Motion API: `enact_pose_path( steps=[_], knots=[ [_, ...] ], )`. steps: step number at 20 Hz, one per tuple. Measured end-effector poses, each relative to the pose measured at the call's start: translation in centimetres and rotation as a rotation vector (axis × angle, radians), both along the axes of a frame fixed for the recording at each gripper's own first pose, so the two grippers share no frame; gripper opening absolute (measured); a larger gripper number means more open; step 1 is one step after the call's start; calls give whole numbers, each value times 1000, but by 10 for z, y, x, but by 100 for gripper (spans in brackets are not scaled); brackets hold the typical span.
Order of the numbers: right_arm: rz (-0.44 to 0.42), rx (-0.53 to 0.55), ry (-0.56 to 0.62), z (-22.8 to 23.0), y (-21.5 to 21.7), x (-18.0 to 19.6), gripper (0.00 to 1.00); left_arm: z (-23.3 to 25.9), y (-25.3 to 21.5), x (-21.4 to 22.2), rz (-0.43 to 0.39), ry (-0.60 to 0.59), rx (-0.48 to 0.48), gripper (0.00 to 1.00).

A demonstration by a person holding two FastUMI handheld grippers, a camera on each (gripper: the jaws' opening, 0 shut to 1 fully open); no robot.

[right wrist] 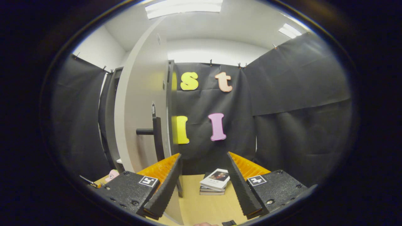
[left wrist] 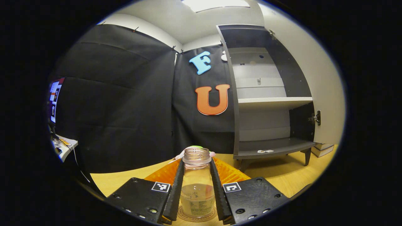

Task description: Open the cabinet door with the right hand, grasp the bottle in the cabinet with the left hand and place it on the coaster, then close the cabinet door with the right hand.

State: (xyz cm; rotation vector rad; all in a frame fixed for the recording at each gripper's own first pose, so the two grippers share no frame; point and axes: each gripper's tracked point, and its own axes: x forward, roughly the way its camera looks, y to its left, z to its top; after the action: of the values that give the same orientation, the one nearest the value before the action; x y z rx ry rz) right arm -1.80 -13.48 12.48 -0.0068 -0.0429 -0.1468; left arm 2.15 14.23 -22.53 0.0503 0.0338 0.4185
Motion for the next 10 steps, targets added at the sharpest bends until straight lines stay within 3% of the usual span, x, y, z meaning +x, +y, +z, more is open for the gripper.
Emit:
enact_pose_path(
  steps=[3,4,6,7,8,9,10],
  knots=[
    [0,0,-5,0,0,2,89,-2,0,0,3,12,-29,53],
    [1,1,-5,0,0,1,89,-4,0,2,-2,19,-37,51],
    [6,4,-7,-1,0,1,89,-2,-2,1,-15,28,-41,65],
    [7,9,-8,-1,1,1,89,0,-1,0,-19,27,-35,80],
    [9,12,-8,-1,0,1,89,4,-1,-1,-19,23,-27,83],
    [10,13,-10,-2,0,1,89,8,0,-2,-22,23,-23,69],
    [11,14,-11,-1,1,1,89,12,-1,-3,-22,22,-23,83]
  ],
)
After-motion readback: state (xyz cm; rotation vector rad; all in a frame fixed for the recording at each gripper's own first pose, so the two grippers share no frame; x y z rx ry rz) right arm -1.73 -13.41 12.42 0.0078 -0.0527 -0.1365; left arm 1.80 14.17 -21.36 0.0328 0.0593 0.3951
